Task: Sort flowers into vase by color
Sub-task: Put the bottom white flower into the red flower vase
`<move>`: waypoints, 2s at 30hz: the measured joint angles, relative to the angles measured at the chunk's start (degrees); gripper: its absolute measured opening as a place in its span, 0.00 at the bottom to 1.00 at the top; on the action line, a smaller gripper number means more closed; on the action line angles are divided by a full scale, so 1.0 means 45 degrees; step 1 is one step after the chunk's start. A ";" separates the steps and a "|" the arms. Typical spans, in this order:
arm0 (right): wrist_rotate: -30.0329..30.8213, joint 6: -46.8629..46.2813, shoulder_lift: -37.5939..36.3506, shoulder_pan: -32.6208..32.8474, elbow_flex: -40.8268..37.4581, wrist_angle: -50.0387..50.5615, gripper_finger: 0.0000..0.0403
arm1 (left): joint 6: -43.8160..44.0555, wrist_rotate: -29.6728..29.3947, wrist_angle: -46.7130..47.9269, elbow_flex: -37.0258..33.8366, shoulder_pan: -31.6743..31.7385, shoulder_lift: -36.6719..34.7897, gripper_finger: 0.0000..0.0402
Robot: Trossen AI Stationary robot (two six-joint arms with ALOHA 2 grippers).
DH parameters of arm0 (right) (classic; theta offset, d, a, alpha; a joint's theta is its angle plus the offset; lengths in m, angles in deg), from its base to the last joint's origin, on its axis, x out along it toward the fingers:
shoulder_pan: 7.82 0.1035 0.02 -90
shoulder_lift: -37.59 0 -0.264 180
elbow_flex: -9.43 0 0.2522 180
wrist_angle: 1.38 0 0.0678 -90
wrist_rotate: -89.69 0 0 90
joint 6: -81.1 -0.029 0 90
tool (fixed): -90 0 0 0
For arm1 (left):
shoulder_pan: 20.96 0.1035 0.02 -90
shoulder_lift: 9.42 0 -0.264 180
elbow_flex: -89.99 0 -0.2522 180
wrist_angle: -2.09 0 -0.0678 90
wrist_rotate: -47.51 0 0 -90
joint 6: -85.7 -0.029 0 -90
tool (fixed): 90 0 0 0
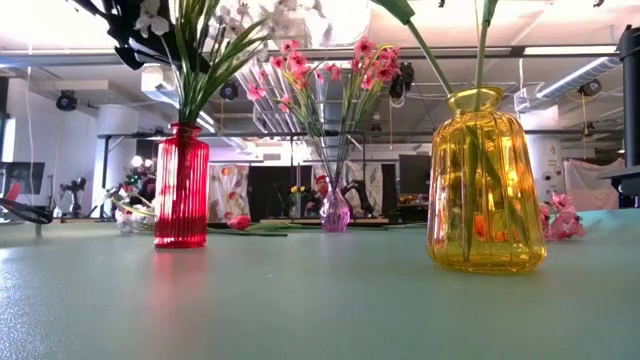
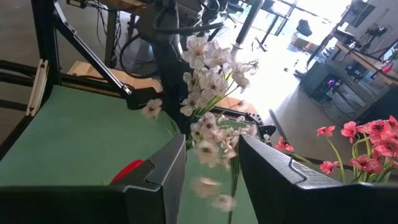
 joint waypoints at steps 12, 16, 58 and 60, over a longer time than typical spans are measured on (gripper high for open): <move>-0.0005 -0.0039 0.0000 0.0000 0.0000 0.0116 0.36 | 0.1409 -0.0330 -0.0104 -0.0466 0.0000 0.0066 0.00; -0.0005 -0.0092 0.0005 0.0000 0.0000 0.0223 0.35 | 0.1783 -0.0364 -0.0330 -0.0918 0.0000 0.0066 0.00; 0.0000 -0.0092 0.0005 0.0004 0.0000 0.0209 0.37 | 0.0227 -0.0392 0.0921 0.0604 -0.0019 -0.0104 0.33; 0.0000 -0.0092 0.0005 0.0000 0.0000 0.0209 0.37 | 0.0254 -0.0398 0.0913 0.0599 -0.0019 -0.0108 0.27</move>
